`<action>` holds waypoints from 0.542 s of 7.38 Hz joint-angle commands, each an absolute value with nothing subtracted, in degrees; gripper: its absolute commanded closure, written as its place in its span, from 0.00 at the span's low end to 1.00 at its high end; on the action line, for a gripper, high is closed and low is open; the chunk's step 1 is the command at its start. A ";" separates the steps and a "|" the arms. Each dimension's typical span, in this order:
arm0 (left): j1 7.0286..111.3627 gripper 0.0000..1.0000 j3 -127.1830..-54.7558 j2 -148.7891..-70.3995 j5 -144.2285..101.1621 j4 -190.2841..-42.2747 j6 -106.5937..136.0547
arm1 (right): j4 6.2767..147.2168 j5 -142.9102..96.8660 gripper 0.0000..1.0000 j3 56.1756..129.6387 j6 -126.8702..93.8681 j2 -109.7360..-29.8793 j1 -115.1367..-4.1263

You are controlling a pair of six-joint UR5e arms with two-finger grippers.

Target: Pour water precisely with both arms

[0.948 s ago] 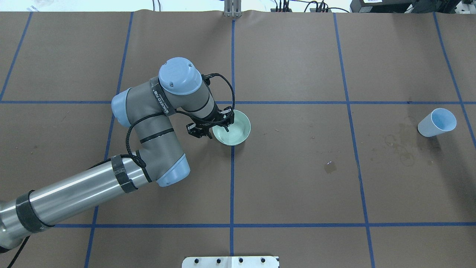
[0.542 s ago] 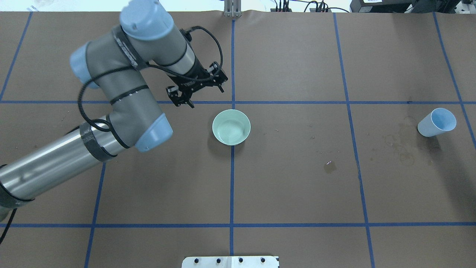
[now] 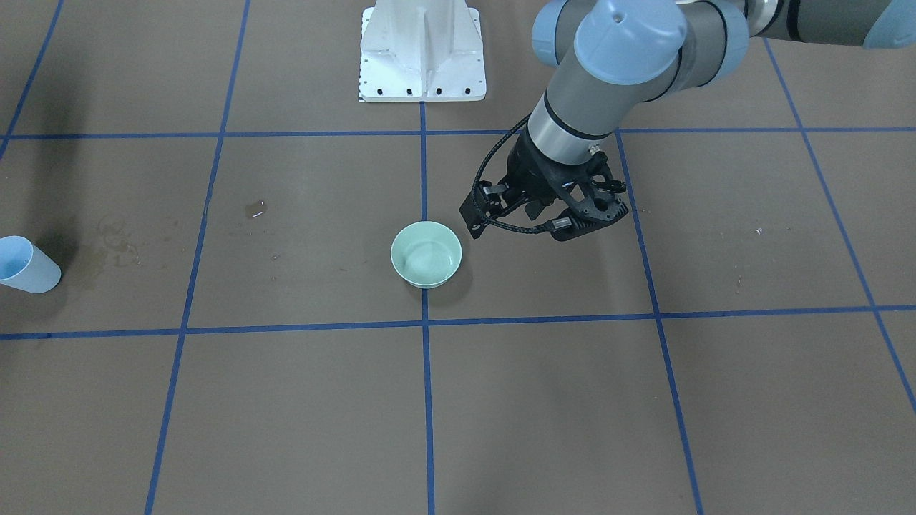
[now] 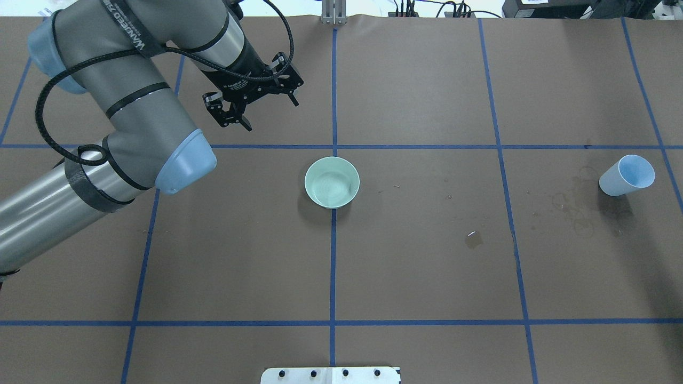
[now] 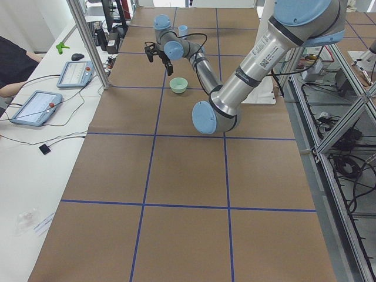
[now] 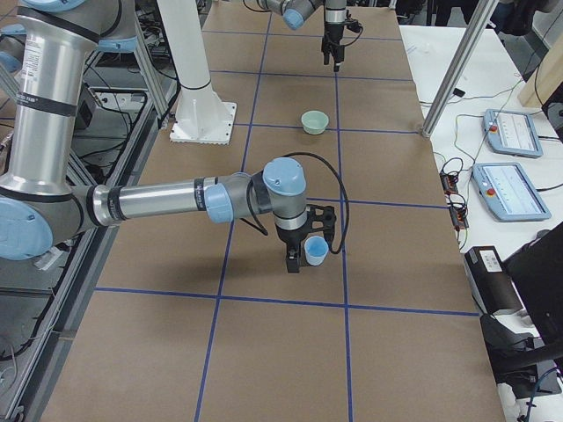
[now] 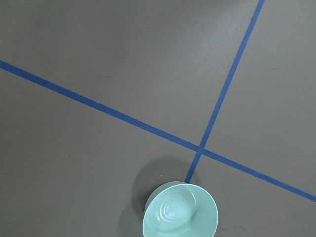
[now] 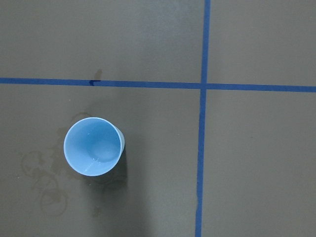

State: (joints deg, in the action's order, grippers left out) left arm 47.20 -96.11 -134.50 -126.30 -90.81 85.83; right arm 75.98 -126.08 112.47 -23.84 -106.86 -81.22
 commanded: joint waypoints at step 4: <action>47.20 0.00 -98.17 -132.36 -125.95 -90.44 85.87 | 49.33 -96.64 0.01 113.55 -67.90 -117.59 -51.65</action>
State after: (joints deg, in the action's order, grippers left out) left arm 47.27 -98.08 -132.59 -125.97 -90.44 85.80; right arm 52.08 -103.36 113.53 -62.17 -116.65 -58.54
